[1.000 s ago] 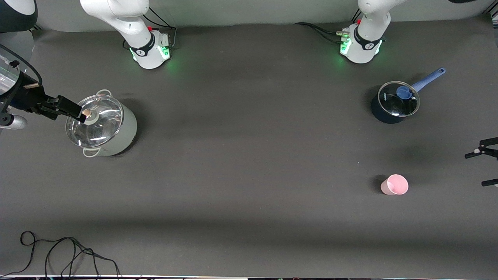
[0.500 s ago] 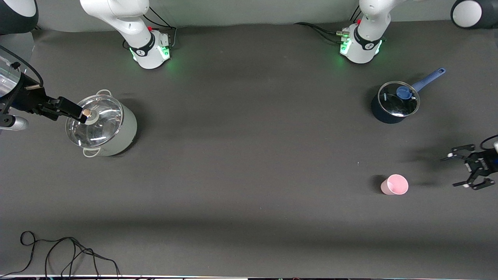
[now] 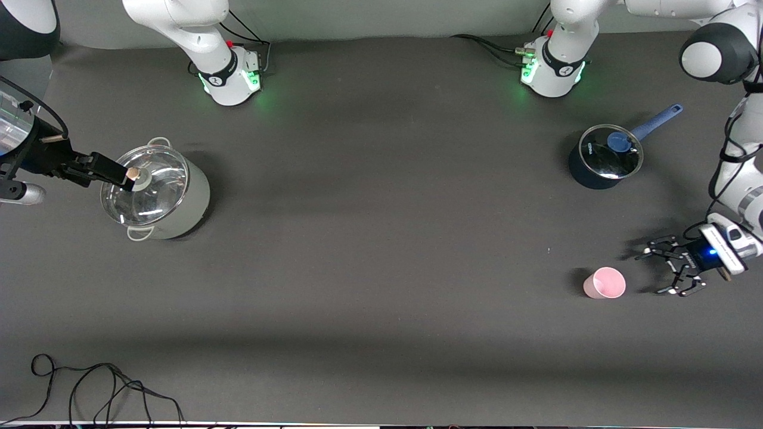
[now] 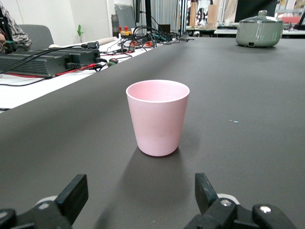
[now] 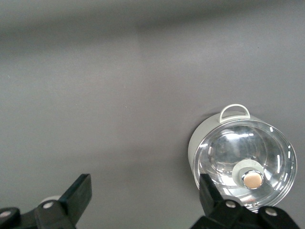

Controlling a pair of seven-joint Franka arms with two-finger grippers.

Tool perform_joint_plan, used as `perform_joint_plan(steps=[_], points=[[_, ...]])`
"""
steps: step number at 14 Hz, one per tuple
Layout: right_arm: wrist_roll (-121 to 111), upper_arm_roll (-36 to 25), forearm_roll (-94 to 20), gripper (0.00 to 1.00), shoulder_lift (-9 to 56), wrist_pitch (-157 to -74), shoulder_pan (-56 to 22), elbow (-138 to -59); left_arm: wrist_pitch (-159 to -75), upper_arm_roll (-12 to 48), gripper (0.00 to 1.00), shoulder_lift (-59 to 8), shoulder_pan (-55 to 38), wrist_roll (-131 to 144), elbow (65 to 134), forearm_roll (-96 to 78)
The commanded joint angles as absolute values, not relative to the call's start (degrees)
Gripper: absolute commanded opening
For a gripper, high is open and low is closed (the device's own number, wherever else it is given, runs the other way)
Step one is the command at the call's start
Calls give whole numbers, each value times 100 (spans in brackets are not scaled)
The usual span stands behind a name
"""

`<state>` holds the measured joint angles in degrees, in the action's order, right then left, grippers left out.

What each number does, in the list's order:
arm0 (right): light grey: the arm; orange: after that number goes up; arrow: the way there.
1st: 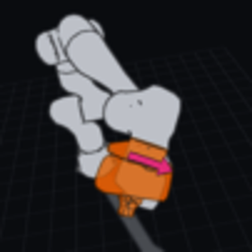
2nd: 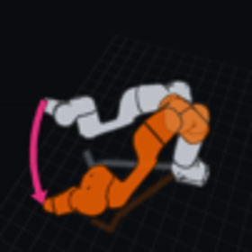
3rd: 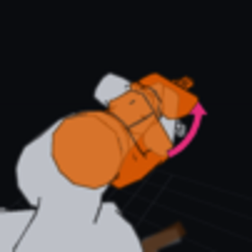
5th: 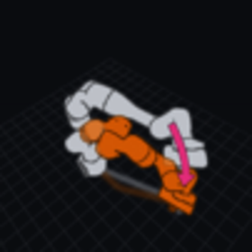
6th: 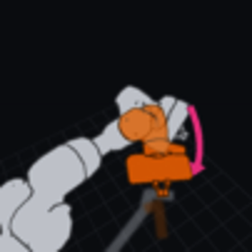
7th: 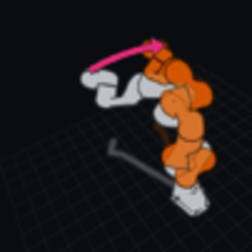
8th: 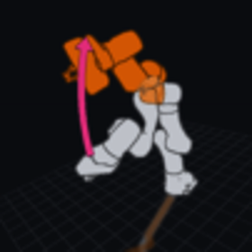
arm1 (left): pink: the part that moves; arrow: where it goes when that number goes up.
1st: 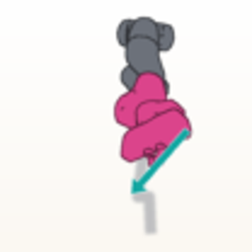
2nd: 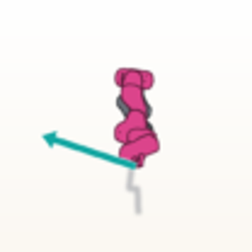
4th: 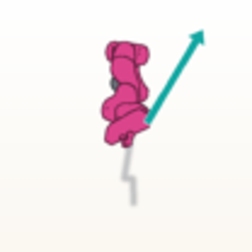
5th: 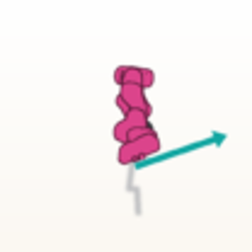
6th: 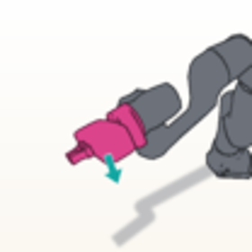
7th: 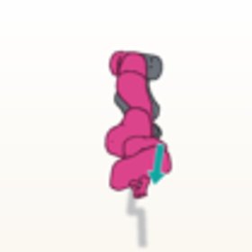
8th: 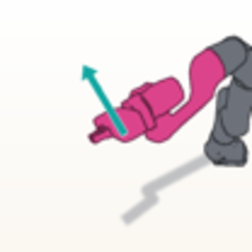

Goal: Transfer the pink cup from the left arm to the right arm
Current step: 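Move the left gripper down toward the pink cup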

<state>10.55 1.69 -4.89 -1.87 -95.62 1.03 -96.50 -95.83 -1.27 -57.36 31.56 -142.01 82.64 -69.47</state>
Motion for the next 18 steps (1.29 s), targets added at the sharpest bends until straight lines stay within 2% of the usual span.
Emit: perform_joint_plan(steps=[1,5,18], points=[[1037,114,-580,100,-149,-9545,88,-9554,-9799,43,100,-5792,3085,-14274,8270,-7075],[1116,132,-554,100,-35,-9536,26,-9370,-10098,377,100,-5941,3076,-14229,8340,-7154],[1116,123,-519,100,18,-9475,26,-9211,-10546,791,97,-5933,2909,-14238,8754,-7594]])
